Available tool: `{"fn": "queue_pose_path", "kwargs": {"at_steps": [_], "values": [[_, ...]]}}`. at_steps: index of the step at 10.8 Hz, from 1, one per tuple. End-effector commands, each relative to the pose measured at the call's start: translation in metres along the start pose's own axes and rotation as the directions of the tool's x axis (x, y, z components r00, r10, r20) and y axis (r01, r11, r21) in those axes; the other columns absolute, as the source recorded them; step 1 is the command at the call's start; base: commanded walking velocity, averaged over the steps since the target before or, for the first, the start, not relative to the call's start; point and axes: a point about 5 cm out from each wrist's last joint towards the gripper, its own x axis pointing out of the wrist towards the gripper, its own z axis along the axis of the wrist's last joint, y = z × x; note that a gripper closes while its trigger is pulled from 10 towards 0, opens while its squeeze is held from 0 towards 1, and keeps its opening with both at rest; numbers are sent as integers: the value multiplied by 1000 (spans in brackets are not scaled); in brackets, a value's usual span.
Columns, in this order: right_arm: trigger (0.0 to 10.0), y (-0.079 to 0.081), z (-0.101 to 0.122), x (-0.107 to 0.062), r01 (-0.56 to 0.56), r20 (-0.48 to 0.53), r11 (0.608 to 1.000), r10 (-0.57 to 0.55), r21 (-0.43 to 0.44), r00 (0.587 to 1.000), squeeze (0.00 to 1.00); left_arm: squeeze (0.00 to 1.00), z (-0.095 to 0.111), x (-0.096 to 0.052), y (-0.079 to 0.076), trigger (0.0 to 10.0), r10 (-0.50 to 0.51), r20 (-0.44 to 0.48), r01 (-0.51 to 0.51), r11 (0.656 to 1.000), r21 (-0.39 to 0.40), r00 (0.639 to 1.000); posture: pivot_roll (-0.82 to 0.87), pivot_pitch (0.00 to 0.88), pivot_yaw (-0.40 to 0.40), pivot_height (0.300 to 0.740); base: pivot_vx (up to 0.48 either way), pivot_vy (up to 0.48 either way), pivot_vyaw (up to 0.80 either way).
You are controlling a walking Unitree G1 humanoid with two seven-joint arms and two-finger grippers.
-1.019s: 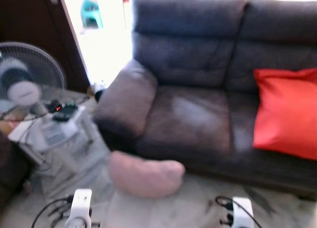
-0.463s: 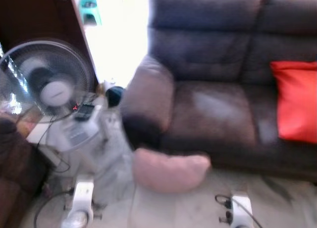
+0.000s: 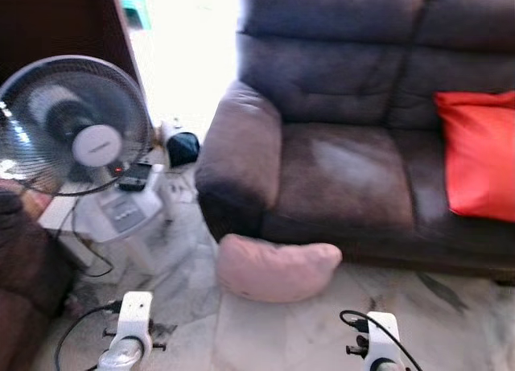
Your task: Move the pillow to the sofa from floor
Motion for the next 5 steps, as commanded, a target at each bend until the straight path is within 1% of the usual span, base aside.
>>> {"fn": "queue_pose_path", "kwargs": {"at_steps": [1, 2, 3, 4, 5], "values": [[10000, 2, 3, 1, 1, 6, 1000, -1, 0, 1000, 0, 0, 0, 0, 0, 10000, 0, 1, 0, 1000, -7, 1000, 41, 59, -29, 740, 0, 0, 0], [10000, 5, 4, 1, 1, -3, 1000, 0, 22, 1000, 0, 0, -2, -1, -1, 10000, -1, -5, 1, 1000, -10, 1000, 42, 58, -31, 740, 0, 0, -538], [10000, 7, 3, 1, 0, -12, 1000, 0, 19, 1000, 0, 0, -2, -1, -1, 10000, -2, -6, 2, 1000, -17, 1000, 42, 59, -33, 740, 0, 0, -750], [10000, 8, 5, 2, -7, 1, 1000, 7, 7, 1000, 0, 0, -3, -1, -2, 10000, -1, -5, 1, 1000, -21, 1000, 43, 60, -34, 740, 266, 0, 0], [10000, 3, 2, 1, -7, -3, 1000, 7, 5, 1000, 0, 0, -4, -1, -2, 10000, 4, -12, -5, 1000, -23, 1000, 45, 56, -37, 740, 266, 0, 0]]}}
